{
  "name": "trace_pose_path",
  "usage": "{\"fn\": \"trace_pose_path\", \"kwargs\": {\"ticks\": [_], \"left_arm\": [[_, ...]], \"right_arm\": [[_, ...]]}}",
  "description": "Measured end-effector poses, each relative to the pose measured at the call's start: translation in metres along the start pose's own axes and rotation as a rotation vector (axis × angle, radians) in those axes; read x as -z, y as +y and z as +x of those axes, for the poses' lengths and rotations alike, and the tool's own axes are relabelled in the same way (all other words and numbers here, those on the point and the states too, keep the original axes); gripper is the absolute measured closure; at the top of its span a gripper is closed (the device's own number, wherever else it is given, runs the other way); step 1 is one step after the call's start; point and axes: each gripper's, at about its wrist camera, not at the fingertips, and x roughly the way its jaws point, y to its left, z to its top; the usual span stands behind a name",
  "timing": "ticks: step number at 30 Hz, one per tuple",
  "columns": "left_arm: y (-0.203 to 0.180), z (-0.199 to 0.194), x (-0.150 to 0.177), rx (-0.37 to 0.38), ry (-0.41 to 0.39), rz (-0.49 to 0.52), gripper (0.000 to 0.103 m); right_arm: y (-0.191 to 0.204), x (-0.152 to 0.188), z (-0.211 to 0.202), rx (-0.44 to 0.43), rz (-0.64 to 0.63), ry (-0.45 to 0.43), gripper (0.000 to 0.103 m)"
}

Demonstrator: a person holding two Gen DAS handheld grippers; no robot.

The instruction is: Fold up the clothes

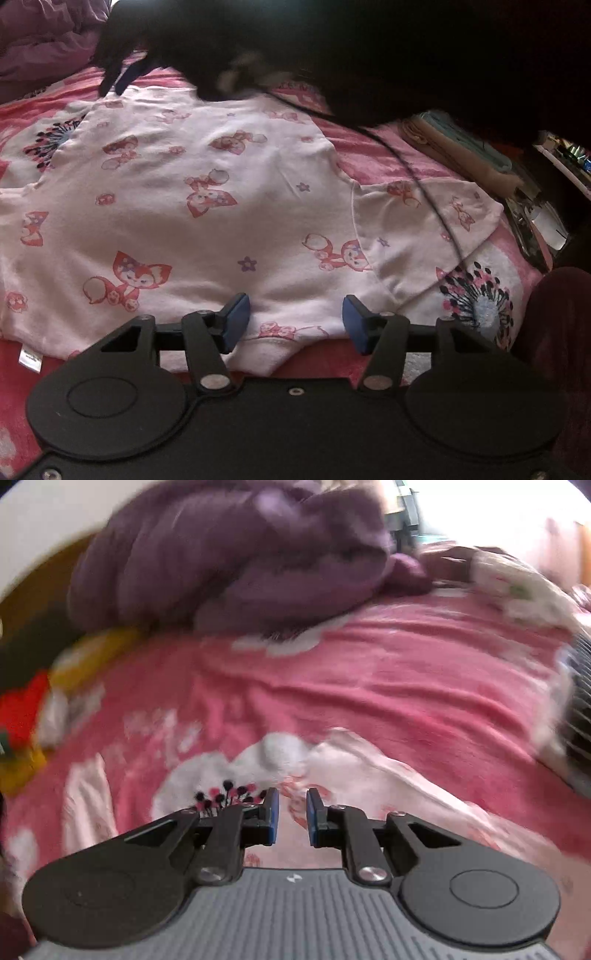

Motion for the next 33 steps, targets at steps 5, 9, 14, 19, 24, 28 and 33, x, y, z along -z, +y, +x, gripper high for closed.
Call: {"fn": "trace_pose_path", "kwargs": {"ticks": [5, 9, 14, 19, 24, 28, 33], "left_arm": [[0.002, 0.0, -0.001, 0.019, 0.017, 0.0, 0.044], [0.003, 0.0, -0.003, 0.041, 0.024, -0.004, 0.037], [0.0, -0.004, -0.004, 0.051, 0.014, -0.001, 0.036], [0.0, -0.013, -0.007, 0.052, -0.014, -0.011, 0.036], [-0.002, -0.021, -0.007, -0.03, -0.078, 0.0, 0.036], [-0.005, -0.007, -0.001, -0.067, 0.01, 0.038, 0.036], [-0.024, -0.017, 0.007, -0.138, -0.07, 0.173, 0.035]], "right_arm": [[-0.017, -0.016, 0.045, 0.084, 0.073, 0.007, 0.086], [-0.033, -0.027, 0.051, 0.106, 0.188, -0.061, 0.086], [-0.041, -0.036, 0.009, 0.082, 0.289, -0.185, 0.078], [-0.048, -0.013, -0.059, 0.018, 0.359, -0.215, 0.069], [-0.062, 0.044, -0.144, -0.002, 0.475, -0.267, 0.064], [-0.069, 0.12, -0.209, 0.015, 0.628, -0.36, 0.064], [-0.071, 0.218, -0.263, 0.059, 0.807, -0.447, 0.062]]}}
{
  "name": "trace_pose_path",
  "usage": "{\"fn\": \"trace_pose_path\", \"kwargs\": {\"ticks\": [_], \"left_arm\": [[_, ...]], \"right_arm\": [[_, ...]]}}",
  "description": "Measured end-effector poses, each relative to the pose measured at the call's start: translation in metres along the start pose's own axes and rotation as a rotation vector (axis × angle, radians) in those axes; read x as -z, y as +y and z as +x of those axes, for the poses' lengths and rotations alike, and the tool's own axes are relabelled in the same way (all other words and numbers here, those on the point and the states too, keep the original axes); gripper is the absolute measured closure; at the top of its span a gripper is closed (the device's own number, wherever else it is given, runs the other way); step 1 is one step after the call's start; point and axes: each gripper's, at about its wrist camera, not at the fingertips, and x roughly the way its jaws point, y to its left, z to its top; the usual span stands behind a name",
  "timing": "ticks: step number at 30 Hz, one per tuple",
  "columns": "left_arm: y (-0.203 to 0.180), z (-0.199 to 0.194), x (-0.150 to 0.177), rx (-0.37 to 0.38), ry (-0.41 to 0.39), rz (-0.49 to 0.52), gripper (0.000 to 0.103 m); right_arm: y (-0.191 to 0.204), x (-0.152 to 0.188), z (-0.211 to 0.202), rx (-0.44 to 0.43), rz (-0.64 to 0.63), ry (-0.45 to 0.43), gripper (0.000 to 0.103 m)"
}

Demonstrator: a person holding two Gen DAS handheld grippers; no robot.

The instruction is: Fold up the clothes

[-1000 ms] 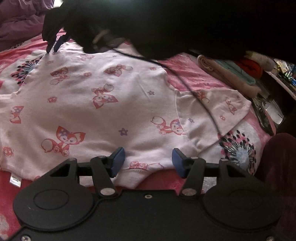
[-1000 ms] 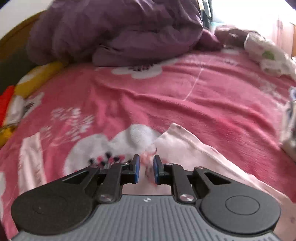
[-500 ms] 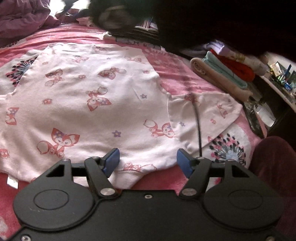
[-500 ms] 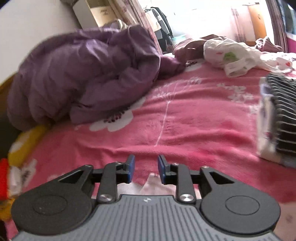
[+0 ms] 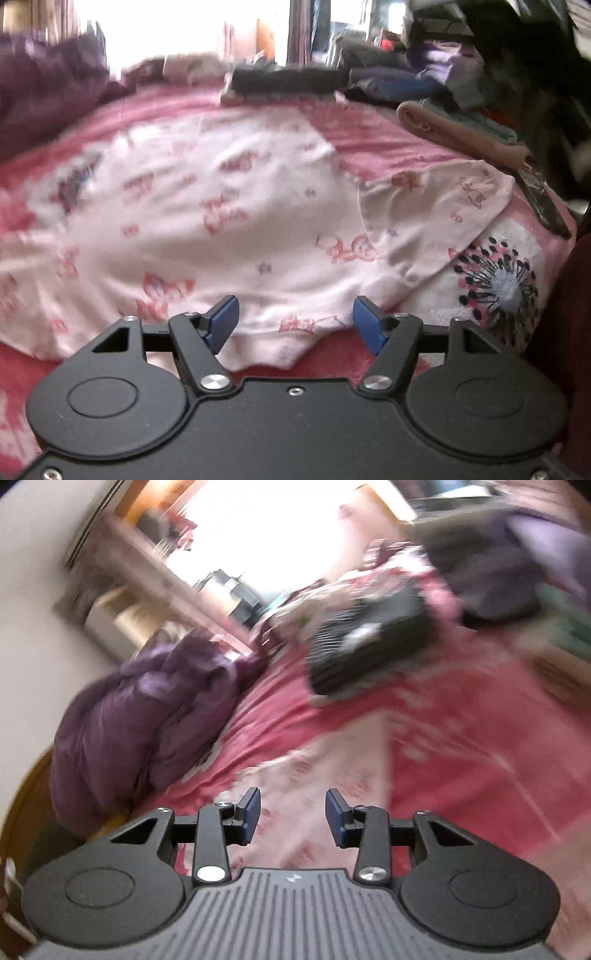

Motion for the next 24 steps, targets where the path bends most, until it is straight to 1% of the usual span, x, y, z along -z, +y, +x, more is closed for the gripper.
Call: {"fn": "trace_pose_path", "kwargs": {"ticks": [3, 4, 6, 7, 9, 10, 12, 17, 19, 22, 24], "left_arm": [[-0.001, -0.008, 0.0, 0.015, -0.062, -0.01, 0.035], [-0.001, -0.008, 0.001, 0.018, -0.062, -0.01, 0.035], [-0.006, 0.004, 0.006, 0.003, 0.015, 0.018, 0.035], [-0.009, 0.011, 0.011, -0.016, 0.047, 0.043, 0.035], [-0.016, 0.007, 0.011, -0.041, 0.021, 0.079, 0.036], [-0.019, 0.001, 0.011, -0.039, -0.003, 0.092, 0.036], [-0.025, -0.009, 0.014, -0.019, -0.047, 0.111, 0.036], [-0.046, -0.018, 0.022, -0.036, -0.089, 0.219, 0.036], [-0.06, -0.019, 0.027, -0.07, -0.115, 0.302, 0.036], [-0.081, -0.014, 0.036, -0.122, -0.127, 0.436, 0.036], [-0.093, -0.01, 0.04, -0.152, -0.137, 0.511, 0.036]], "right_arm": [[-0.028, 0.025, -0.027, 0.031, 0.059, -0.035, 0.062], [-0.035, 0.034, -0.032, 0.044, 0.054, -0.033, 0.062], [-0.044, 0.049, -0.038, 0.083, 0.046, -0.027, 0.062], [-0.049, 0.057, -0.04, 0.101, 0.046, -0.022, 0.062], [-0.058, 0.07, -0.042, 0.16, 0.034, -0.008, 0.062], [-0.062, 0.075, -0.045, 0.169, 0.03, -0.008, 0.062], [-0.071, 0.083, -0.059, 0.142, 0.055, -0.042, 0.062], [-0.094, 0.092, -0.091, 0.077, 0.149, -0.132, 0.062], [-0.101, 0.093, -0.099, 0.052, 0.21, -0.165, 0.062], [-0.111, 0.089, -0.109, -0.009, 0.279, -0.218, 0.061], [-0.114, 0.082, -0.113, -0.047, 0.292, -0.243, 0.059]]}}
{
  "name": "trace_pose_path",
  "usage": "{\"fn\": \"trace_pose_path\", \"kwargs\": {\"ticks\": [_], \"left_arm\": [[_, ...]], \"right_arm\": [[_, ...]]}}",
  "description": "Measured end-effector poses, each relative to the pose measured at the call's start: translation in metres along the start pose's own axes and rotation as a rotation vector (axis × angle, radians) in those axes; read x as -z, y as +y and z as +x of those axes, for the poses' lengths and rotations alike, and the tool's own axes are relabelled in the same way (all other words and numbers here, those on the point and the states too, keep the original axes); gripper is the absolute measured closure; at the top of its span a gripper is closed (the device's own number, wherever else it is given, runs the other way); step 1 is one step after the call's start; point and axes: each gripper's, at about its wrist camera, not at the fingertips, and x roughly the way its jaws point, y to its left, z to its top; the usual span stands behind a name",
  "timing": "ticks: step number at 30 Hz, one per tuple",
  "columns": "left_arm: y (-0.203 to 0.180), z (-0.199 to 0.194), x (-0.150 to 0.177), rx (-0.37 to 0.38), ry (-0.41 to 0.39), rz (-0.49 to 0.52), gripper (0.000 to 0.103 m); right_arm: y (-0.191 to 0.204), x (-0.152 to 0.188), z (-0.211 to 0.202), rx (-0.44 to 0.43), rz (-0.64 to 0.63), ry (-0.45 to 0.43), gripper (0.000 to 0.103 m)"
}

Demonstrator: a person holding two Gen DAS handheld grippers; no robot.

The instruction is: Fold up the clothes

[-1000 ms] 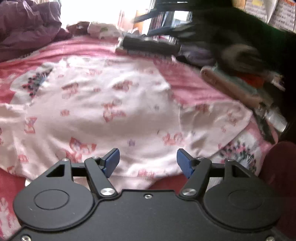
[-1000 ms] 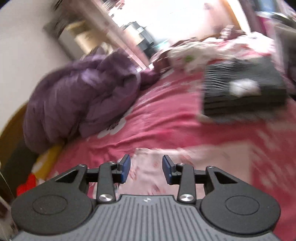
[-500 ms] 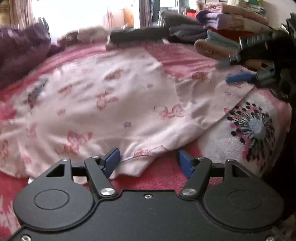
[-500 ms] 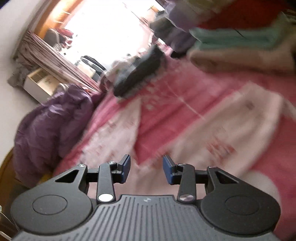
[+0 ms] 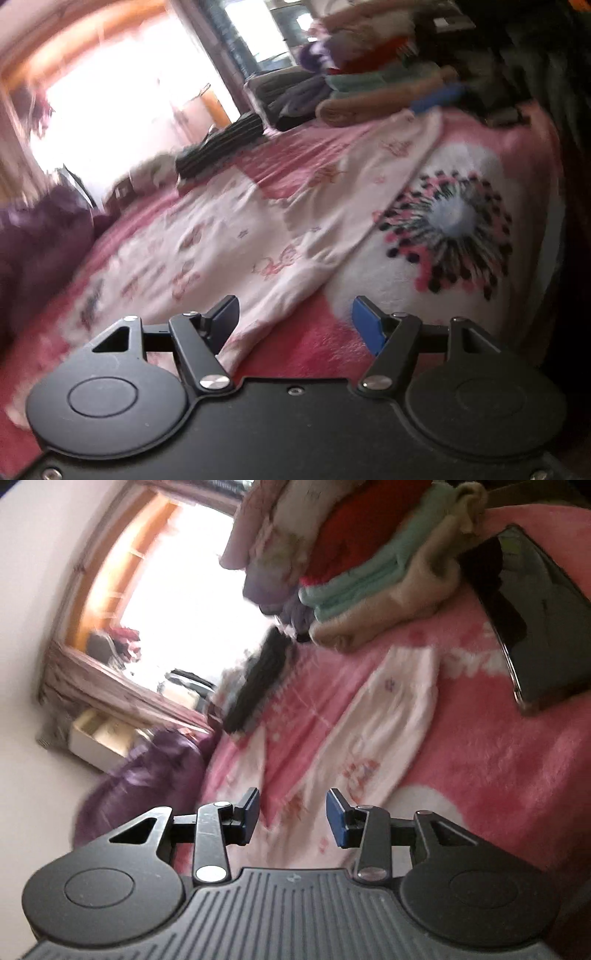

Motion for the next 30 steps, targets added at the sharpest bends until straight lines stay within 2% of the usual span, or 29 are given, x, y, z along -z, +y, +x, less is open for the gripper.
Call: {"fn": "trace_pose_path", "kwargs": {"ticks": [5, 7, 9, 10, 13, 23, 30], "left_arm": [[-0.026, 0.01, -0.012, -0.029, -0.022, 0.154, 0.036], [-0.035, 0.018, -0.019, -0.039, -0.023, 0.206, 0.039], [-0.042, 0.028, -0.029, -0.031, -0.016, 0.231, 0.05], [-0.047, 0.032, -0.035, -0.03, -0.016, 0.246, 0.051], [-0.064, 0.045, -0.053, -0.022, -0.029, 0.311, 0.055], [-0.123, 0.092, -0.109, -0.055, -0.071, 0.516, 0.058], [-0.15, 0.114, -0.126, -0.115, -0.082, 0.618, 0.069]], "right_arm": [[-0.007, -0.021, -0.016, -0.107, 0.058, -0.07, 0.056], [-0.011, -0.03, -0.021, -0.143, 0.084, -0.098, 0.053], [-0.017, -0.037, -0.025, -0.167, 0.105, -0.121, 0.052], [-0.022, -0.042, -0.026, -0.184, 0.119, -0.131, 0.051], [-0.034, -0.051, -0.031, -0.207, 0.165, -0.162, 0.051], [-0.073, -0.067, -0.046, -0.265, 0.343, -0.244, 0.049], [-0.09, -0.074, -0.049, -0.301, 0.401, -0.286, 0.047]]}}
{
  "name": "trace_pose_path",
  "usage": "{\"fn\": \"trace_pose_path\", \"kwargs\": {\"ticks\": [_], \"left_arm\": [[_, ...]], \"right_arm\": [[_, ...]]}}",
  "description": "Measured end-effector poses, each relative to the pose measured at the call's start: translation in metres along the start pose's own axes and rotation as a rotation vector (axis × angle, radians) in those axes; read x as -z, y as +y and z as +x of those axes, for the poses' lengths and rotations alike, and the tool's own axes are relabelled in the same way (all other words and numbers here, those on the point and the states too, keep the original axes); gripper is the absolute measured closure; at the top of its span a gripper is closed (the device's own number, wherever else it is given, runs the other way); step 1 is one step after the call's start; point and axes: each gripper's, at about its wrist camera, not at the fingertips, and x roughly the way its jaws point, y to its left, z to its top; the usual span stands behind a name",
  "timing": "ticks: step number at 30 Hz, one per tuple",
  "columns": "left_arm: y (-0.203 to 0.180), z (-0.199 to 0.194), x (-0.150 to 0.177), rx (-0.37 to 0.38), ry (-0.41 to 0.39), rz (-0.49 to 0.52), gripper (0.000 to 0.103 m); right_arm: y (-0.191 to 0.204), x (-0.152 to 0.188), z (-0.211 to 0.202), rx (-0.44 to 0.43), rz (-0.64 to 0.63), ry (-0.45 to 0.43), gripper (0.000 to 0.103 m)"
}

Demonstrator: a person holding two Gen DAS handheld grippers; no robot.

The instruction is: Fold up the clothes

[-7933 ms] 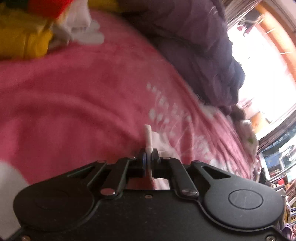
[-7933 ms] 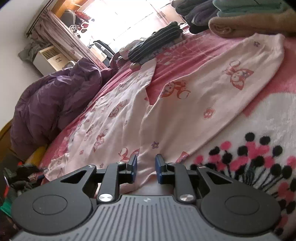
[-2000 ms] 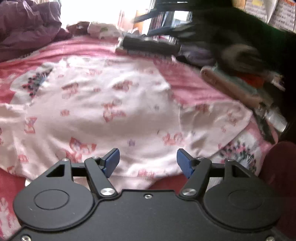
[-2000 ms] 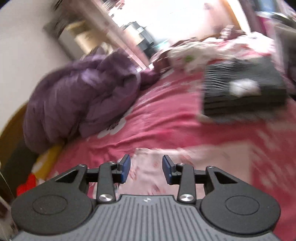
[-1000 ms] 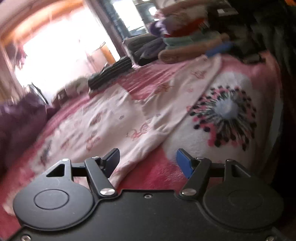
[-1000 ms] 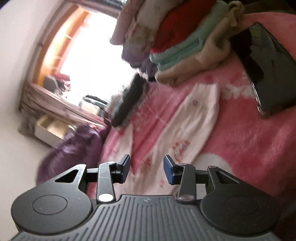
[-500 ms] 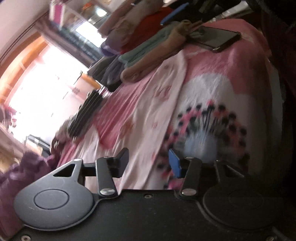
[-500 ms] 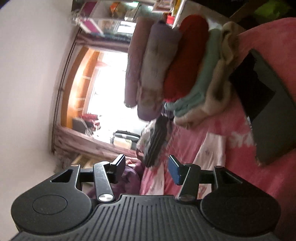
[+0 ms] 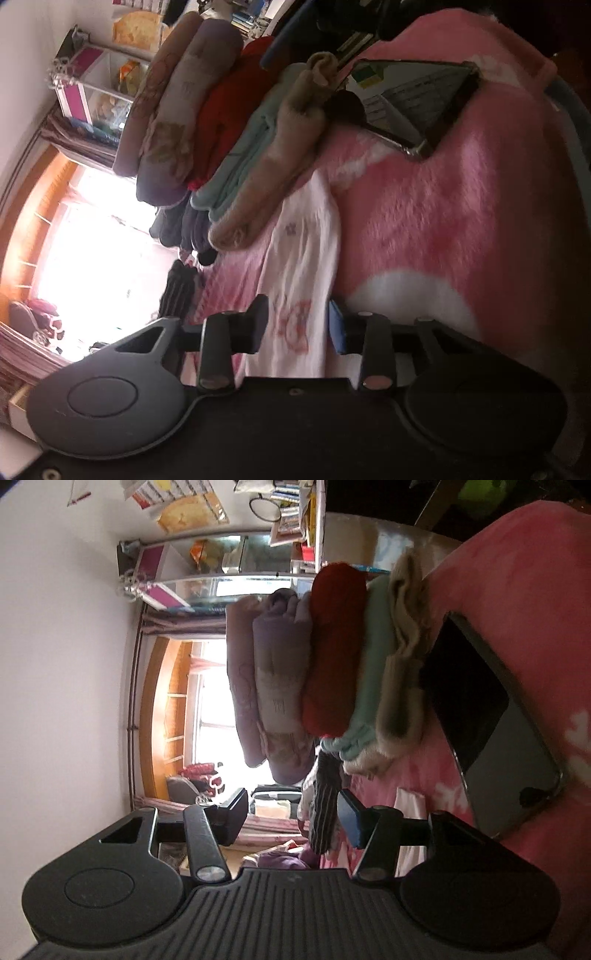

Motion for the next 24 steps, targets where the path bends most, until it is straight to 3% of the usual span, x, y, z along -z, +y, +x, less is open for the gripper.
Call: {"fn": "trace_pose_path", "kwargs": {"ticks": [4, 11, 14, 16, 17, 21, 24], "left_arm": [[-0.005, 0.013, -0.015, -0.033, 0.005, 0.045, 0.072], [0.0, 0.041, -0.039, -0.048, 0.048, 0.051, 0.073], [0.002, 0.051, -0.046, -0.038, 0.074, 0.036, 0.08], [0.003, 0.057, -0.048, -0.02, 0.094, 0.022, 0.091], [0.004, 0.058, -0.049, -0.009, 0.098, 0.012, 0.1], [0.018, 0.054, -0.048, 0.022, 0.092, -0.061, 0.1], [0.051, 0.044, -0.042, 0.046, 0.077, -0.192, 0.1]], "right_arm": [[-0.009, -0.006, -0.002, -0.037, 0.072, -0.026, 0.044], [-0.014, -0.009, 0.001, -0.058, 0.086, -0.032, 0.044], [-0.014, -0.007, -0.005, -0.068, 0.089, -0.041, 0.044], [-0.016, -0.008, -0.008, -0.079, 0.095, -0.05, 0.044], [-0.017, -0.009, -0.01, -0.086, 0.096, -0.057, 0.044], [-0.018, -0.011, -0.014, -0.118, 0.093, -0.081, 0.04], [-0.016, -0.011, -0.015, -0.138, 0.076, -0.078, 0.039]]}}
